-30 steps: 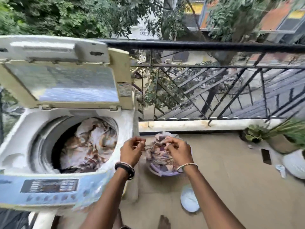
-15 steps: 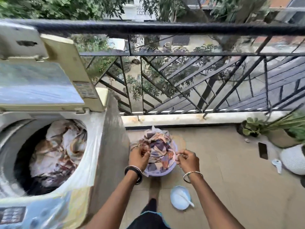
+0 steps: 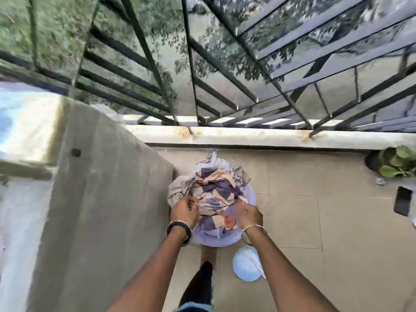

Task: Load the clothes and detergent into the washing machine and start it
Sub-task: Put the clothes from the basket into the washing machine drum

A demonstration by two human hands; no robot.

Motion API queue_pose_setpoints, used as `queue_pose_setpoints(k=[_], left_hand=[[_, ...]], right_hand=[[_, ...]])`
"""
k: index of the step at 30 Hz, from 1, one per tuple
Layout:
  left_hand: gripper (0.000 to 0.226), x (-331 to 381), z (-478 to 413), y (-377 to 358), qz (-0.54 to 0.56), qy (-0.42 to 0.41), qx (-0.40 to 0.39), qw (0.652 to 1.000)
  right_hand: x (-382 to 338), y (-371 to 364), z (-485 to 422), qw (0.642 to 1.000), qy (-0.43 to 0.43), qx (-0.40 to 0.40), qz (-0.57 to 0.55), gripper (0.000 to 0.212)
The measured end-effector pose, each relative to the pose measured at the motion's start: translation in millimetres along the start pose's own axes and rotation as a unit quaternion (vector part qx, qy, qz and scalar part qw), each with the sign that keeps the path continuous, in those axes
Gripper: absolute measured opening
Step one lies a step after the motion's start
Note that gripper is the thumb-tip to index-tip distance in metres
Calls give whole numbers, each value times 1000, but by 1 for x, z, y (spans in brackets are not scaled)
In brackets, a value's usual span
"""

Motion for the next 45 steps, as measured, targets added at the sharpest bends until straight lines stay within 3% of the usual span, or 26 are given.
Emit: queue_pose_setpoints(k=[4,9,15,19,23,27,31,34,38,41,43,45], left_hand=[[25,-27,-69,-38,-2,14,-2,1000],[15,-46,-118,-71,-3,24,-6,1000],[3,-53,-124,-96,15,7,-26,1000],[15,-52,-106,-93,7,2,-38,999],[36,-33,-88,-87,-32,-22,-68,997],[59,-13,-67,-88,-90,-55,-114,988],[90,2,-36,-93,-204,-105,-149,962],[92,5,-11,-97,-273,-132,-170,938],[53,17,25,-84,-211,-183,-117,953],[28,19,65,-55,-121,-123,-44,984],[36,15,91,-30,14,-68,18,997],[38,27,122,-4,94,-76,39,992]], right_hand=[[2,-44,-67,999,-1,-20,28,22],[38,-95,-177,997,9,-23,72,71],[1,-107,-174,995,9,-13,98,28],[-5,-96,-133,999,22,1,46,33],[8,-55,-89,996,0,22,-82,56],[-7,-29,-46,994,33,-17,-104,27],[-41,-22,17,984,77,-95,-130,27],[-54,-20,71,967,78,-170,-171,24],[-53,0,121,955,123,-212,-168,38],[-55,36,149,949,160,-193,-190,28],[-59,63,167,936,200,-176,-232,8],[-63,86,193,928,255,-173,-207,24]])
Point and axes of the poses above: each hand's wrist, its own z-axis away from the middle knuckle, its own y-axis out of the back of the hand, x = y × z, the point moved 9 cm from there along -z, towards the middle knuckle, and after that the axes turned 3 degrees about -z, right-handed, at the moved point
